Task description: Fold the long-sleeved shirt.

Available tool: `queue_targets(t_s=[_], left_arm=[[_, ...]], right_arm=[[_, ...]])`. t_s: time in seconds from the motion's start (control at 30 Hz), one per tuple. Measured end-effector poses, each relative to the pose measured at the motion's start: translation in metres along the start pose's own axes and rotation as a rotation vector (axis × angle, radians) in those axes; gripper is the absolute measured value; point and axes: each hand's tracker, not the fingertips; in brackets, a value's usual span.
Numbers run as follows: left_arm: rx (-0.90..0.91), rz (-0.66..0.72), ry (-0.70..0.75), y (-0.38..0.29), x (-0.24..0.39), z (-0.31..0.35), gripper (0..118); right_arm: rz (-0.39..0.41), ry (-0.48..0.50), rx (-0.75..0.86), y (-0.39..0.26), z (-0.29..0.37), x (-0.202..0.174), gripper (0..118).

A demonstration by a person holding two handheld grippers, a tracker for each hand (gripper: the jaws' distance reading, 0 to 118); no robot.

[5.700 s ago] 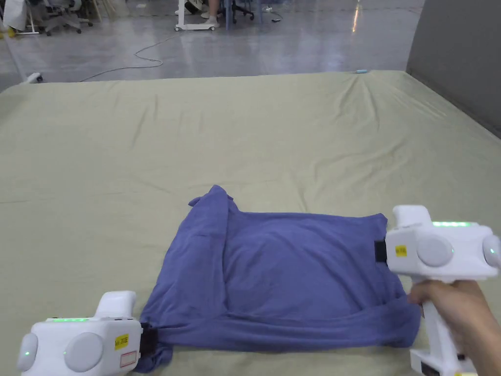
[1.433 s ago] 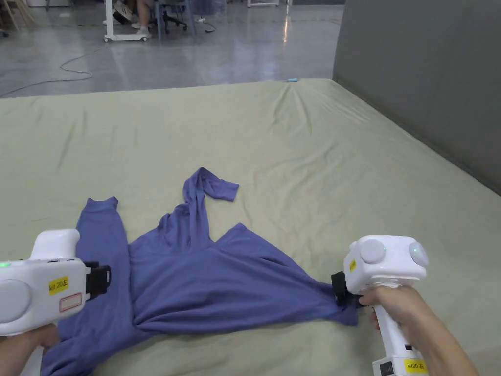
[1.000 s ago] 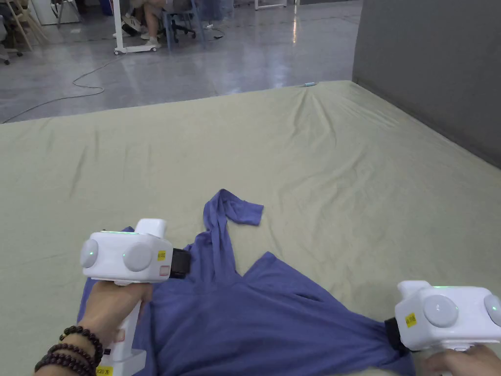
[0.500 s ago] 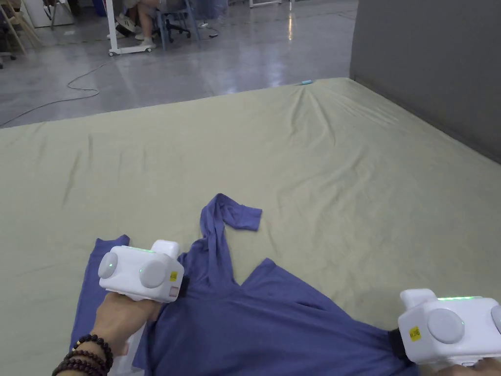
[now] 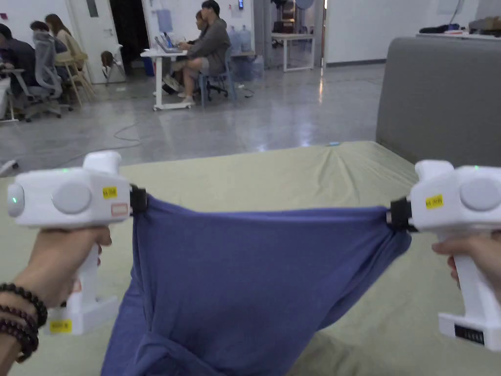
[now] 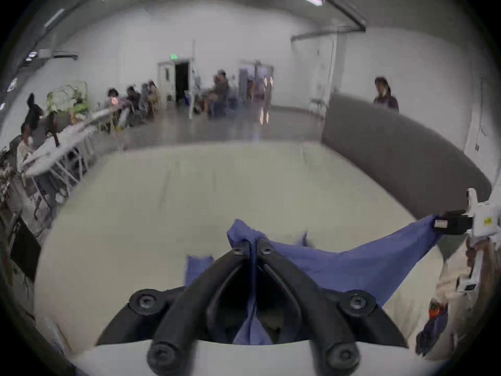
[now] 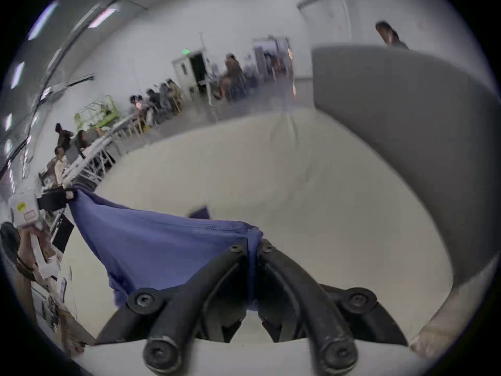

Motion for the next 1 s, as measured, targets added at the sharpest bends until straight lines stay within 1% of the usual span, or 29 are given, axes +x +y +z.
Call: queue_targets(t_s=[0.07, 0.17, 0.23, 0.27, 0.33, 0.43, 0.5, 0.57, 0.6, 0.73, 0.8, 0.9, 0.97, 1.0], left_arm=[[0.083, -0.023, 0.038, 0.05, -0.004, 0.027, 0], [0.213, -0.035, 0.114, 0.129, -0.006, 0.062, 0], [0.283, -0.047, 0.145, 0.168, -0.007, 0.079, 0], [0.303, -0.06, 0.16, 0.188, -0.006, 0.087, 0], [0.353, -0.032, 0.195, 0.221, -0.012, 0.092, 0], [0.394, -0.016, 0.219, 0.257, -0.015, 0.097, 0], [0.411, -0.011, 0.258, 0.272, -0.015, 0.1, 0], [0.428, -0.004, 0.255, 0.283, -0.019, 0.1, 0], [0.448, -0.009, 0.253, 0.279, -0.007, 0.115, 0], [0.48, -0.001, 0.256, 0.282, -0.004, 0.122, 0], [0.478, 0.003, 0.243, 0.277, -0.006, 0.119, 0], [0.451, 0.001, 0.24, 0.256, -0.005, 0.109, 0], [0.411, 0.015, 0.238, 0.232, -0.011, 0.094, 0], [0.379, 0.034, 0.236, 0.222, -0.018, 0.08, 0]], right_arm=[[0.057, 0.03, 0.077, 0.053, 0.009, -0.018, 1], [0.095, 0.038, 0.148, 0.14, 0.019, -0.044, 1], [0.095, 0.036, 0.204, 0.185, 0.028, -0.057, 1], [0.08, 0.05, 0.227, 0.208, 0.031, -0.061, 1], [0.066, 0.044, 0.243, 0.244, 0.039, -0.072, 1], [0.067, 0.031, 0.281, 0.282, 0.052, -0.084, 1], [0.059, 0.031, 0.326, 0.297, 0.061, -0.091, 1], [0.038, 0.017, 0.343, 0.309, 0.066, -0.094, 1], [0.032, 0.02, 0.353, 0.313, 0.069, -0.095, 1], [-0.001, 0.029, 0.392, 0.322, 0.075, -0.093, 1], [-0.004, 0.027, 0.38, 0.323, 0.067, -0.092, 1], [0.012, 0.015, 0.346, 0.308, 0.051, -0.09, 1], [0.009, 0.019, 0.309, 0.291, 0.032, -0.088, 1], [-0.004, 0.029, 0.284, 0.276, 0.02, -0.086, 1]])
